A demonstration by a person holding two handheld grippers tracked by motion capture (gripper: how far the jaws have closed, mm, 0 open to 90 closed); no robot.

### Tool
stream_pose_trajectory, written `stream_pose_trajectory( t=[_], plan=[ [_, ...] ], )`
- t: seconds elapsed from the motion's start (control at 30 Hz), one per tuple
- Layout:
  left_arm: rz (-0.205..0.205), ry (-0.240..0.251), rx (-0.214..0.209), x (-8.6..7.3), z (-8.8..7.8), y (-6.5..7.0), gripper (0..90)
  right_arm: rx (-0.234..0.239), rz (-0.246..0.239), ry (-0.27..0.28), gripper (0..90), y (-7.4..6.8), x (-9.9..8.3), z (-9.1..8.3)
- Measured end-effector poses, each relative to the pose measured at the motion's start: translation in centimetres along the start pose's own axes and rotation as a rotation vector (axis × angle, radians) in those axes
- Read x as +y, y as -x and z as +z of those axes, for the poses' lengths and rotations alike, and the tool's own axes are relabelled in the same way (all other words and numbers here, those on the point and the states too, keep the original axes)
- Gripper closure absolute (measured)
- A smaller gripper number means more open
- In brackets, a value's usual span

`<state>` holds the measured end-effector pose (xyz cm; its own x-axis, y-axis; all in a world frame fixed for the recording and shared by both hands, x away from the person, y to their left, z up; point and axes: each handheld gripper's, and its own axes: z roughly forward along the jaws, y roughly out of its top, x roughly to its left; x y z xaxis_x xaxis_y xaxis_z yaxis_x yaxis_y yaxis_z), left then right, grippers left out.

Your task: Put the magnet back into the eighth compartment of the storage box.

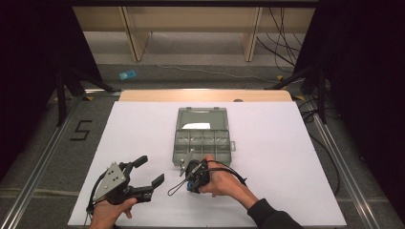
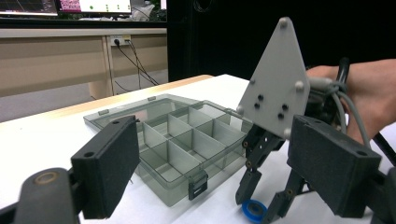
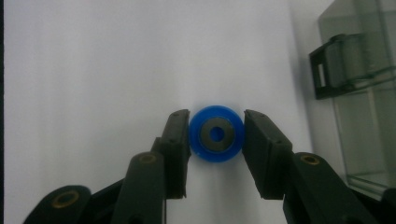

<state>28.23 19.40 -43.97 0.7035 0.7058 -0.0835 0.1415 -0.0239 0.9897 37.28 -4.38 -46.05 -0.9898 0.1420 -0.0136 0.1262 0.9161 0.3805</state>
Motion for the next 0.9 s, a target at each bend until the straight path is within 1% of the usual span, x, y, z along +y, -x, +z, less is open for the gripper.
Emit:
stream_pose_trajectory(
  t=[0.23, 0.27, 0.3, 0.4, 0.53, 0.7, 0.9],
  plan=[
    [0.000, 0.002, 0.000, 0.0, 0.0, 0.0, 16.4, -0.026, 0.012, 0.027, 62.3, 0.4, -0.1, -1.1],
    [0.000, 0.002, 0.000, 0.0, 0.0, 0.0, 16.4, -0.023, 0.017, 0.033, 62.4, 0.5, -0.2, -1.3],
    [-0.002, 0.002, 0.001, 0.0, 0.0, 0.0, 16.4, -0.025, 0.011, 0.040, 62.4, 0.6, -0.2, -1.5],
    [-0.005, 0.003, 0.001, 0.0, 0.0, 0.0, 16.4, -0.034, 0.015, 0.066, 62.3, 1.0, -0.4, -2.3],
    [-0.003, 0.004, 0.000, 0.0, 0.0, 0.0, 16.4, -0.053, 0.043, 0.083, 62.3, 1.3, -0.6, -3.4],
    [-0.003, 0.003, 0.000, 0.0, 0.0, 0.0, 16.4, -0.070, 0.051, 0.112, 62.3, 1.8, -1.0, -4.8],
    [-0.003, 0.003, 0.000, 0.0, 0.0, 0.0, 16.4, -0.096, 0.064, 0.143, 62.3, 2.2, -1.3, -5.9]
  ],
)
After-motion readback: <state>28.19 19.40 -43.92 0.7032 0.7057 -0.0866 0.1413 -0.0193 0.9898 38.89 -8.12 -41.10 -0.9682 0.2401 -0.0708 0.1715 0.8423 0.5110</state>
